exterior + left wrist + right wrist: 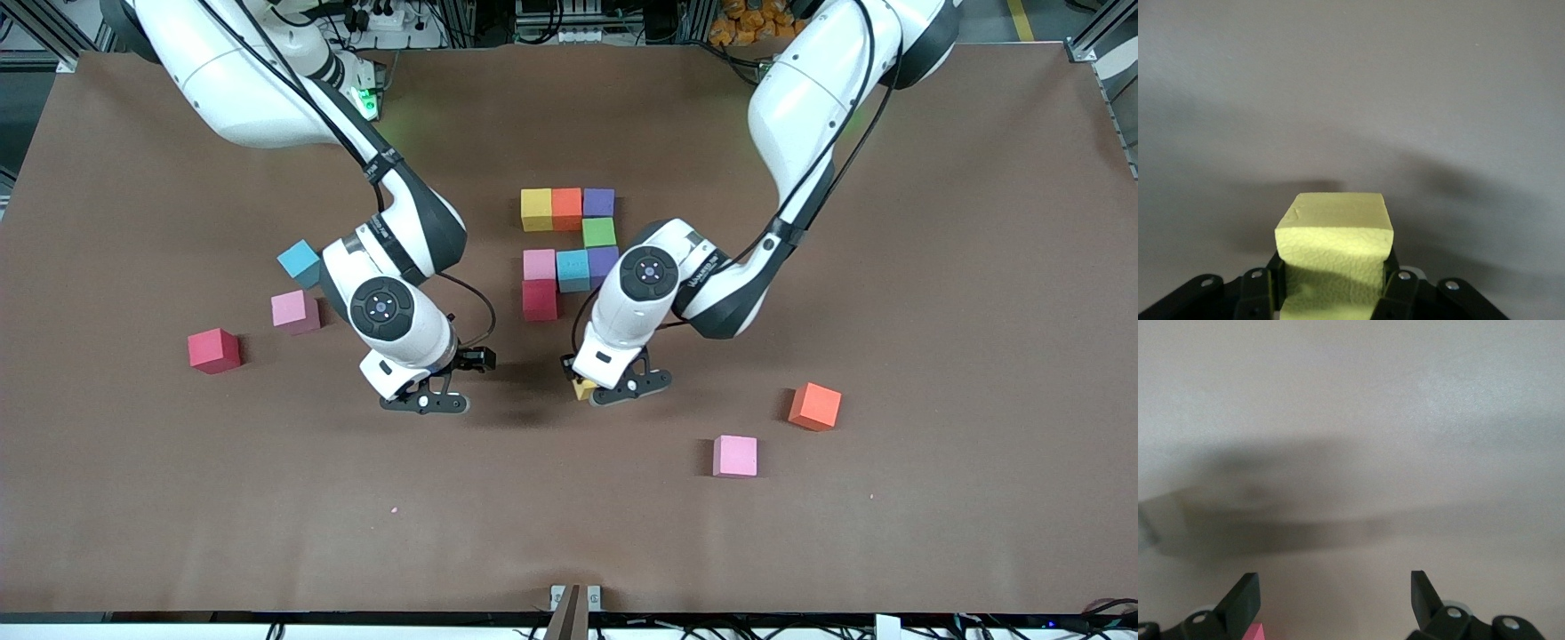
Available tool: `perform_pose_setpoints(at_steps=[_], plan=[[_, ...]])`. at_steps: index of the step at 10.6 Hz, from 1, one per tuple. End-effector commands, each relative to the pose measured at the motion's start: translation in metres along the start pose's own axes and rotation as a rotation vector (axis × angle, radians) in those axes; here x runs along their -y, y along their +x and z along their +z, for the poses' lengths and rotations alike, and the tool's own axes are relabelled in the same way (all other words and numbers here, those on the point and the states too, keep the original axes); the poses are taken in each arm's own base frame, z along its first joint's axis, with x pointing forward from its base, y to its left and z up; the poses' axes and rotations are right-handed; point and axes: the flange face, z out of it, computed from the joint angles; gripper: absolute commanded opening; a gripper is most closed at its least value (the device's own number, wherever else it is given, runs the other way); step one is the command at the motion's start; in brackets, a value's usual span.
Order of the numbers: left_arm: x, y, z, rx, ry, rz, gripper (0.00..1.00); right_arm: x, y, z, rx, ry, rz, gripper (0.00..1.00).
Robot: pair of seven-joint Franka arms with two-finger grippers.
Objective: Form number 2 with 11 blocks
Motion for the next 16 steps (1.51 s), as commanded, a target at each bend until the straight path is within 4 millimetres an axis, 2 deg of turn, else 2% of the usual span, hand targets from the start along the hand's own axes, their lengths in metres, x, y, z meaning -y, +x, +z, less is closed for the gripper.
perform_pose_setpoints(at_steps=[1, 3, 5, 7, 13, 16], plan=[[-0.010, -0.006, 0.007, -0.015, -0.055, -0.056, 0.50, -0.004, -0.002, -0.008, 0.013, 0.010, -0.007, 1.00], [-0.018, -0.017, 0.014, -0.014, -0.072, -0.058, 0.50, -0.024, 0.009, -0.009, 0.016, 0.010, -0.019, 1.00], [-0.022, -0.028, 0.019, -0.005, -0.066, -0.048, 0.50, -0.055, 0.018, -0.004, 0.058, -0.013, -0.070, 1.00], [-0.028, -0.041, 0.020, 0.003, -0.060, -0.034, 0.50, -0.070, 0.023, -0.002, 0.066, -0.015, -0.086, 1.00], [-0.028, -0.060, 0.029, 0.041, 0.008, 0.099, 0.47, -0.075, 0.022, -0.002, 0.090, -0.035, -0.104, 1.00], [-0.034, -0.064, 0.026, 0.051, -0.005, 0.137, 0.46, -0.074, 0.022, -0.002, 0.088, -0.035, -0.107, 1.00]])
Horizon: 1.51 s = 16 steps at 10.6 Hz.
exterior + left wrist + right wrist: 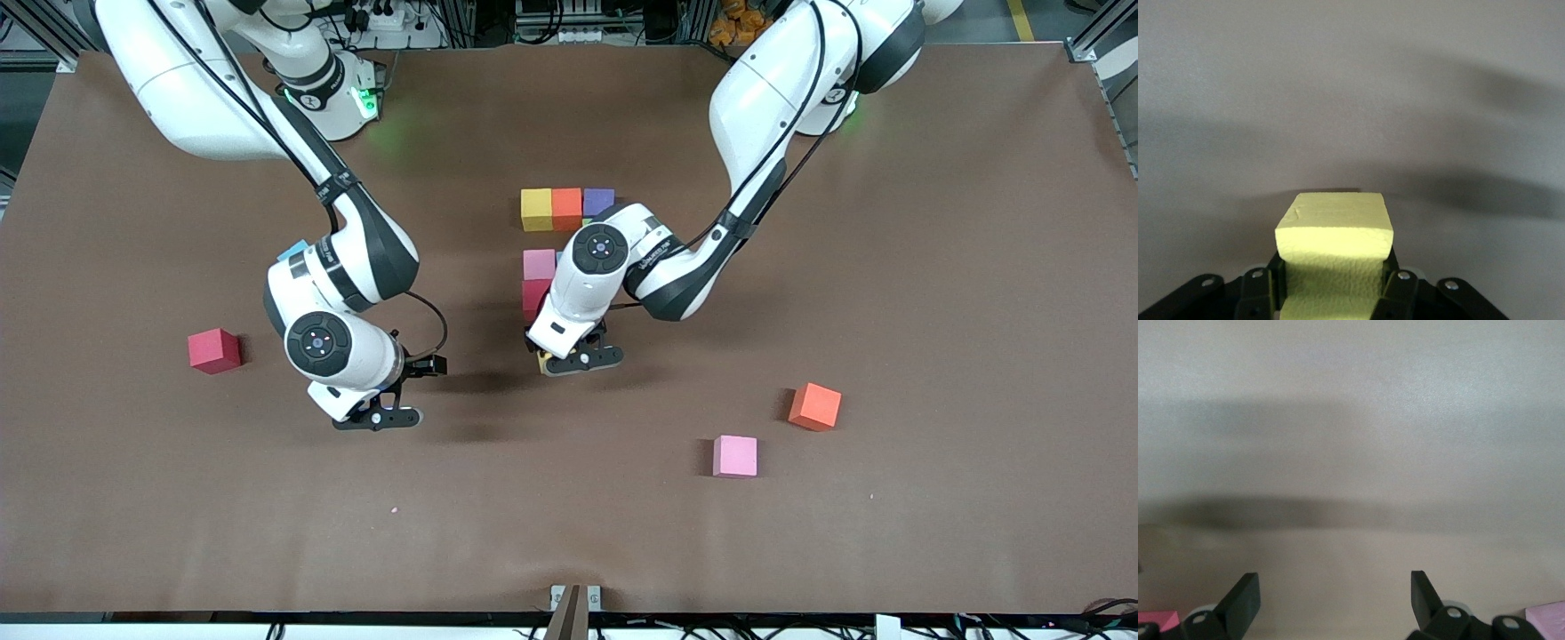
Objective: Form number 2 with 11 blocks
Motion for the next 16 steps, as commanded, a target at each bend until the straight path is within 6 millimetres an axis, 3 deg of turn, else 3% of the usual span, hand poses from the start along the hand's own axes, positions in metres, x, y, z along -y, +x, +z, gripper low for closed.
perform_pose_setpoints(at_steps=[1, 9, 11, 13, 16], plan=[[-0.005, 0.000, -0.002, 0.017, -0.003, 0.035, 0.46, -0.002, -0.004, -0.007, 0.004, 0.001, -0.010, 1.00], [-0.007, -0.010, 0.004, 0.044, -0.007, 0.023, 0.46, -0.004, -0.003, -0.008, 0.002, 0.001, -0.009, 1.00], [-0.007, -0.012, 0.006, 0.047, -0.003, 0.023, 0.46, -0.034, 0.006, -0.016, -0.010, 0.013, 0.013, 1.00], [-0.007, -0.012, 0.006, 0.050, -0.005, 0.016, 0.46, -0.082, 0.017, -0.016, -0.008, 0.021, -0.051, 1.00], [-0.010, -0.022, 0.009, 0.059, -0.002, 0.024, 0.46, -0.137, 0.014, -0.004, 0.061, 0.017, -0.095, 1.00]])
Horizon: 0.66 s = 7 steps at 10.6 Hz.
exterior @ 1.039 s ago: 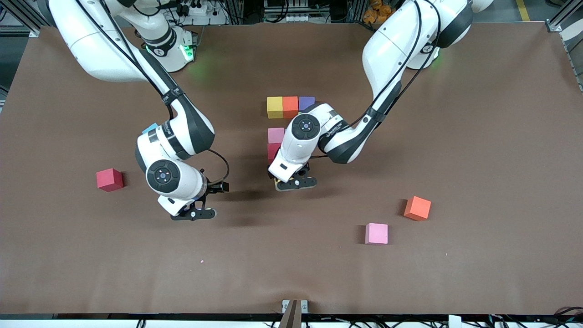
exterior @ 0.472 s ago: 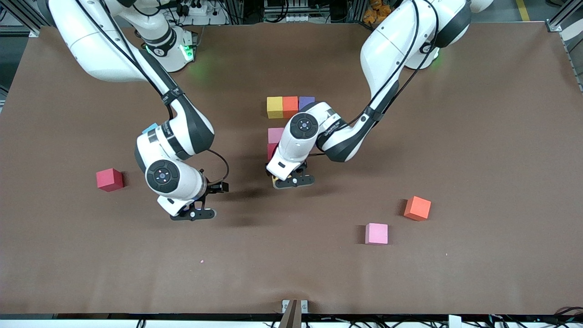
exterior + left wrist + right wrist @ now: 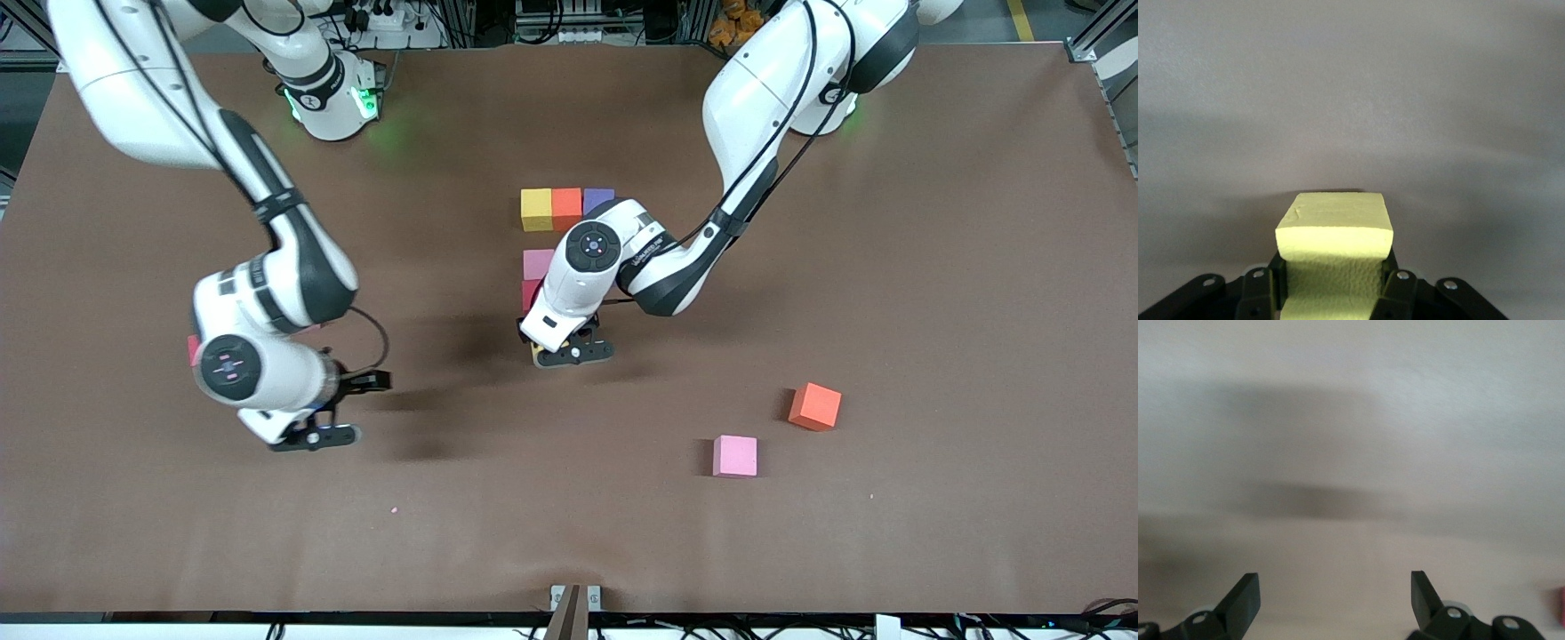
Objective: Form number 2 with 11 blocks
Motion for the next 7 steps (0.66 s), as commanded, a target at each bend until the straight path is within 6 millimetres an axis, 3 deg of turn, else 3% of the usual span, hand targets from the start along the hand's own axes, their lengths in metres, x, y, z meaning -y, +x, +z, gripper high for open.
perform_pose_setpoints(at_steps=[1, 4, 7], plan=[[-0.002, -0.007, 0.004, 0.021, 0.005, 0.005, 0.46, -0.036, -0.017, -0.001, 0.043, 0.005, -0.054, 1.00], [0.001, -0.010, 0.008, 0.030, 0.018, 0.009, 0.47, -0.124, -0.029, -0.001, 0.050, 0.032, -0.132, 1.00], [0.001, -0.010, 0.008, 0.030, 0.018, 0.007, 0.47, -0.163, -0.042, 0.000, 0.053, 0.041, -0.188, 1.00]])
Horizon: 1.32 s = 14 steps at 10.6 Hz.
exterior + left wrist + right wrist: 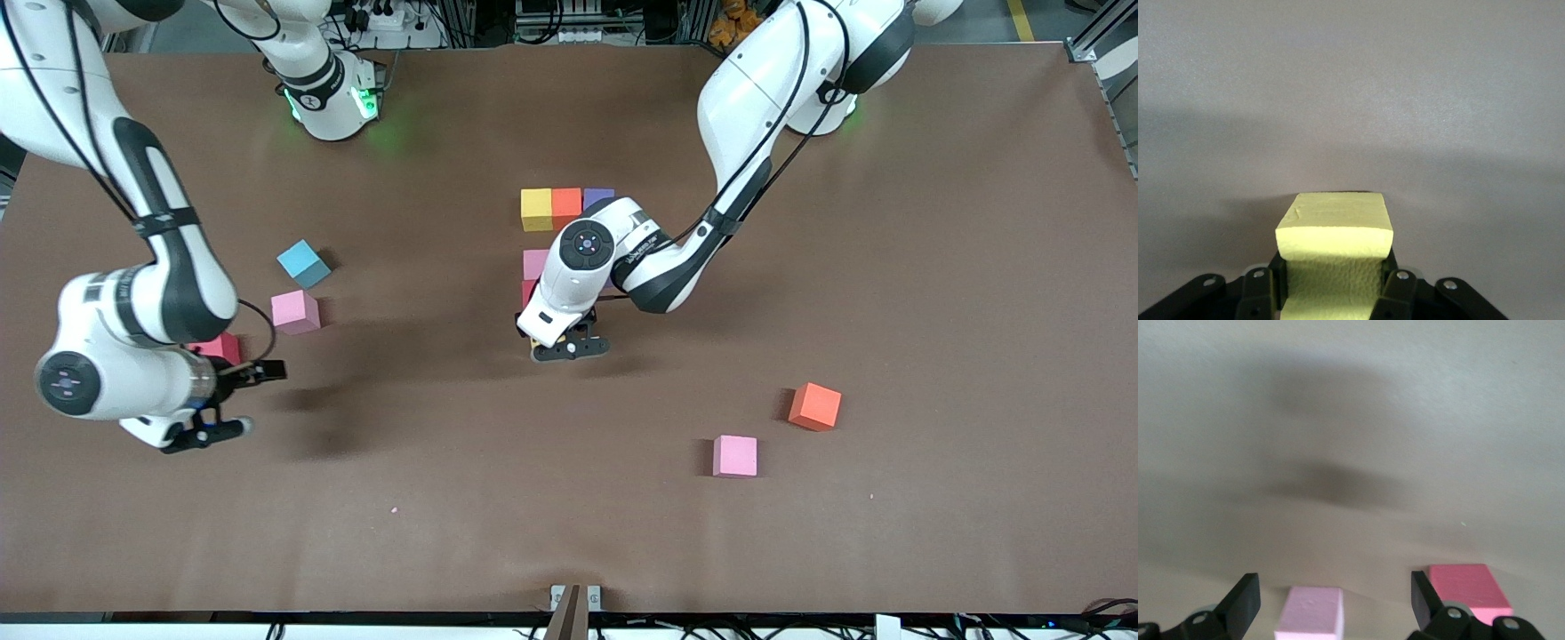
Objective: Form number 2 with 11 blocks
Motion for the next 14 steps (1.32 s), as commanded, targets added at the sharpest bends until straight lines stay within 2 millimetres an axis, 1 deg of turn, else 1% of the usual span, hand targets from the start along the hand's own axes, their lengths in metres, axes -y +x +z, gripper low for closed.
perform_pose_setpoints(at_steps=[1, 2, 3, 4, 5, 7, 8, 9, 10, 11, 12, 13, 14], plan=[[0.000, -0.003, -0.001, 0.017, 0.002, 0.001, 0.48, -0.029, -0.024, 0.006, 0.004, 0.016, -0.079, 1.00], [-0.001, -0.004, 0.000, 0.018, 0.003, 0.003, 0.48, -0.046, -0.034, 0.021, 0.008, 0.027, -0.125, 1.00], [-0.002, -0.008, 0.001, 0.019, 0.008, 0.009, 0.49, -0.059, -0.045, 0.036, 0.004, 0.009, -0.176, 1.00], [-0.003, -0.010, 0.002, 0.020, 0.009, 0.014, 0.49, -0.075, -0.057, 0.044, 0.008, -0.019, -0.214, 1.00], [-0.002, -0.011, 0.003, 0.026, 0.022, 0.016, 0.50, -0.081, -0.063, 0.045, 0.016, -0.030, -0.249, 1.00], [0.000, -0.012, 0.005, 0.032, 0.034, 0.020, 0.51, -0.080, -0.076, 0.047, 0.033, -0.061, -0.280, 1.00], [0.000, -0.012, 0.005, 0.034, 0.033, 0.020, 0.56, -0.084, -0.082, 0.051, 0.024, -0.066, -0.276, 1.00], [0.000, -0.011, 0.006, 0.032, 0.032, 0.019, 0.76, -0.081, -0.083, 0.052, 0.002, -0.085, -0.285, 1.00], [0.000, -0.010, 0.004, 0.027, 0.032, 0.023, 1.00, -0.076, -0.087, 0.052, -0.016, -0.110, -0.300, 1.00], [-0.003, -0.010, 0.002, 0.026, 0.026, 0.021, 1.00, -0.074, -0.089, 0.053, -0.028, -0.116, -0.300, 1.00], [-0.006, -0.010, -0.005, 0.020, 0.017, 0.022, 1.00, -0.080, -0.091, 0.054, -0.033, -0.116, -0.291, 1.00], [-0.009, -0.008, -0.014, 0.011, 0.009, 0.021, 1.00, -0.087, -0.095, 0.058, -0.042, -0.123, -0.288, 1.00], [-0.013, -0.006, -0.029, -0.004, -0.008, 0.020, 1.00, -0.091, -0.098, 0.064, -0.063, -0.139, -0.291, 1.00]])
